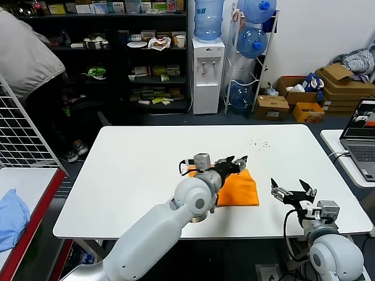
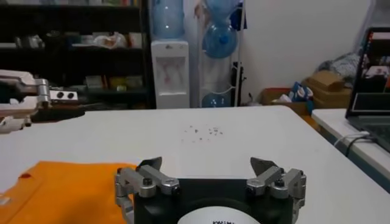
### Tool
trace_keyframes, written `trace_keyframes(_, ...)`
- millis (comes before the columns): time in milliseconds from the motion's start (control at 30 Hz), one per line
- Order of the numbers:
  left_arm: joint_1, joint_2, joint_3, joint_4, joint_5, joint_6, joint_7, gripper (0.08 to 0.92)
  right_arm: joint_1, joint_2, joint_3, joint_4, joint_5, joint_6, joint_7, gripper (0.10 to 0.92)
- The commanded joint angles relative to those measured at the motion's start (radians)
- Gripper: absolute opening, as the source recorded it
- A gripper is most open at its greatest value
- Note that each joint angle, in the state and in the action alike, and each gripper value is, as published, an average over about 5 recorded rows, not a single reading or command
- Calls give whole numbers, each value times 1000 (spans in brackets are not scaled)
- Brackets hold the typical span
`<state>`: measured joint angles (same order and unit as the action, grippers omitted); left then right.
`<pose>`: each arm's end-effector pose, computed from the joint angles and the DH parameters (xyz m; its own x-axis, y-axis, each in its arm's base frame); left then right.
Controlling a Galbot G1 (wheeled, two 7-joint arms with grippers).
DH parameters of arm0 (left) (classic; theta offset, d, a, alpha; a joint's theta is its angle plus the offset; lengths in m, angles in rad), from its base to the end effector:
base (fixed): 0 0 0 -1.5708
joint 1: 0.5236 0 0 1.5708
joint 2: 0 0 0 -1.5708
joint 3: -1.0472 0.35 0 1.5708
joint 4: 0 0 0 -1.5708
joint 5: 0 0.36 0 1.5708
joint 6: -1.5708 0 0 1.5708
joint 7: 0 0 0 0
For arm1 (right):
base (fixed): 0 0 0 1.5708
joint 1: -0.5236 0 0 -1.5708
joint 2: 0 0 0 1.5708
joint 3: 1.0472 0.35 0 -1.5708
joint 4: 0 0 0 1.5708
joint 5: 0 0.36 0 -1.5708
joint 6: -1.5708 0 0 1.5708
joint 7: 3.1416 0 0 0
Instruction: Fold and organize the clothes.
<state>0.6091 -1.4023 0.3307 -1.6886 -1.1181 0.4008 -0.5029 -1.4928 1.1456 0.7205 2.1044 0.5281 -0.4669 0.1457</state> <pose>0.3605 -0.2142 -0.2160 -0.7049 0.6279 0.3300 0.4343 0.7498 -0.4991 0.2195 -0.1241 -0.2456 -0.9357 0.0659 0.3467 0.0731 0.9973 0.0079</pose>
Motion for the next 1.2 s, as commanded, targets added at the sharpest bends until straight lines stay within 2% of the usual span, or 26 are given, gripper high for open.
trace_keyframes(33,433,288,-392,-299,398,-148,301,572,-14,11,16,-59,-82,311,-127,921)
trace_keyframes(100,585,317,-510,-327,526,-245,404,633,-20,24,27,-71,-79,344,-136,921)
trace_keyframes(200,779,308,-663,-354,653,-362,510,720,-32,50,43,-74,-57,371,-148,921)
trace_keyframes(400,998,196,-846,-359,768,-560,619,881,-97,112,80,-54,-82,431,-184,921)
trace_keyframes(567,1062,132,-916,-355,807,-640,664,919,-183,172,97,-36,-159,525,-227,921)
trace_keyframes(767,1097,114,-918,-352,903,-656,654,921,-242,230,75,-49,-280,621,-256,921)
trace_keyframes(1200,1128,80,-900,-389,955,-600,602,921,-253,252,98,-74,-282,620,-258,921)
